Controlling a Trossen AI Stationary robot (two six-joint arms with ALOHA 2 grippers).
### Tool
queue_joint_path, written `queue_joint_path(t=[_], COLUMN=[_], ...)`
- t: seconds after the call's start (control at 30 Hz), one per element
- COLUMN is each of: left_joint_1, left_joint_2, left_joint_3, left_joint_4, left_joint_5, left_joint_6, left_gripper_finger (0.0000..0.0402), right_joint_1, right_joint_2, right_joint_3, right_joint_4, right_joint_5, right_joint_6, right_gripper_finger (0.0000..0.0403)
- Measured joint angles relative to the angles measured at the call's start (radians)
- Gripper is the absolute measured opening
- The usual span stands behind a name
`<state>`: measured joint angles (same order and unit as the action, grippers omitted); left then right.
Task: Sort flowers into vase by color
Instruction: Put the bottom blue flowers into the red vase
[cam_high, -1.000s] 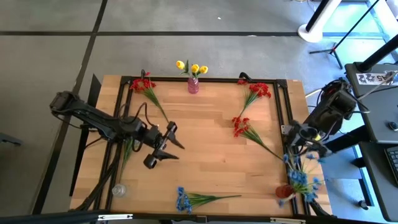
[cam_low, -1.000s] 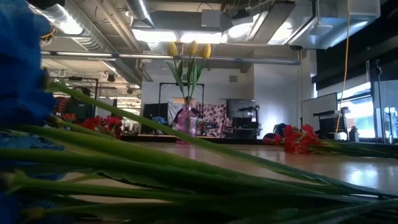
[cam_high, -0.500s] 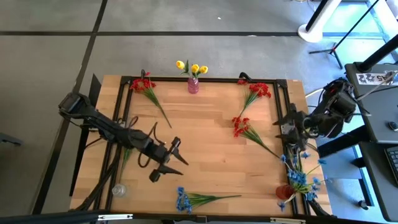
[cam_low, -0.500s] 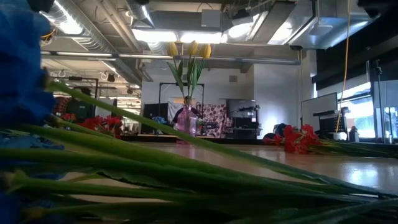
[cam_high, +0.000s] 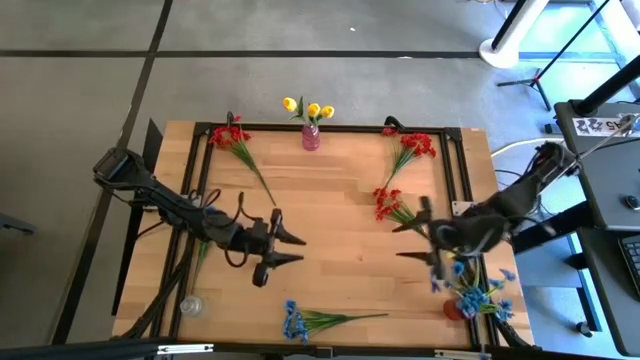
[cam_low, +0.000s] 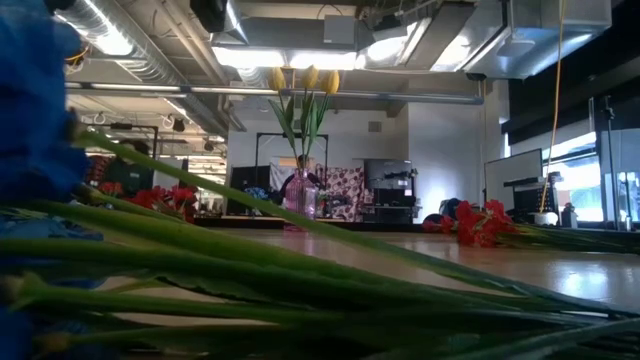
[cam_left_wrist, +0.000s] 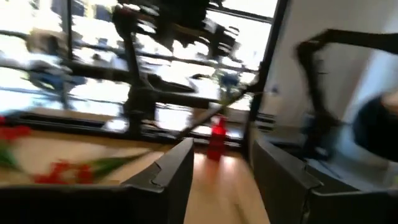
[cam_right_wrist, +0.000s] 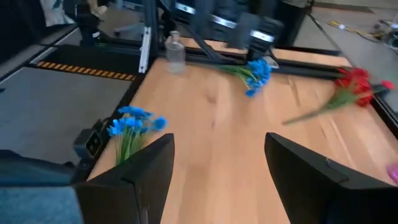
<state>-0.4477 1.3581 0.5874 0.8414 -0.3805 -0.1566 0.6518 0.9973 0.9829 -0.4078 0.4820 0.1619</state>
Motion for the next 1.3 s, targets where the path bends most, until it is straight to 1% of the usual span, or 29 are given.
queue_joint_path(t=[0.07,0.17,0.23,0.33,0.47,0.57,0.63,0.73,0.8,0.87,1.0,1.1,1.2,1.3], left_joint_1=[0.001,0.0,0.0,0.0,-0.001,0.012,0.02,0.036,0.043,0.043,0.037,0.026,0.009,-0.005], left_joint_2=[-0.01,-0.033,-0.053,-0.085,-0.101,-0.129,-0.133,-0.135,-0.136,-0.135,-0.135,-0.135,-0.135,-0.135], left_joint_3=[0.0,0.0,0.0,0.0,0.0,0.0,0.0,0.0,0.0,0.0,0.0,0.0,0.0,0.0], left_joint_4=[0.041,0.083,0.083,0.08,0.091,0.099,0.089,0.079,0.063,0.027,-0.022,-0.039,-0.051,-0.051], left_joint_5=[-0.024,-0.024,-0.022,-0.024,-0.022,-0.029,-0.033,-0.036,-0.069,-0.102,-0.164,-0.21,-0.285,-0.361], left_joint_6=[0.032,0.06,0.033,0.006,0.023,-0.037,-0.05,0.008,0.056,0.102,0.15,0.186,0.222,0.244], left_gripper_finger=[0.0146,0.0141,0.014,0.014,0.014,0.014,0.014,0.014,0.014,0.014,0.014,0.014,0.014,0.014], right_joint_1=[-0.049,-0.11,-0.138,-0.17,-0.197,-0.21,-0.208,-0.205,-0.197,-0.194,-0.192,-0.194,-0.194,-0.18], right_joint_2=[0.054,0.121,0.156,0.207,0.268,0.317,0.341,0.369,0.39,0.43,0.555,0.649,0.739,0.825], right_joint_3=[0.0,0.0,0.0,0.0,0.0,0.0,0.0,0.0,0.0,0.001,0.0,0.007,0.032,0.071], right_joint_4=[0.044,0.076,0.077,0.093,0.155,0.216,0.257,0.29,0.319,0.39,0.561,0.642,0.644,0.649], right_joint_5=[-0.027,-0.054,-0.085,-0.094,-0.134,-0.176,-0.188,-0.206,-0.26,-0.3,-0.368,-0.378,-0.361,-0.376], right_joint_6=[-0.016,-0.013,-0.017,-0.033,-0.089,-0.095,-0.099,-0.097,-0.071,-0.055,-0.054,-0.053,-0.053,-0.049], right_gripper_finger=[0.0248,0.0248,0.0248,0.0248,0.0248,0.0248,0.0248,0.0248,0.0248,0.0248,0.0248,0.0248,0.0248,0.0248])
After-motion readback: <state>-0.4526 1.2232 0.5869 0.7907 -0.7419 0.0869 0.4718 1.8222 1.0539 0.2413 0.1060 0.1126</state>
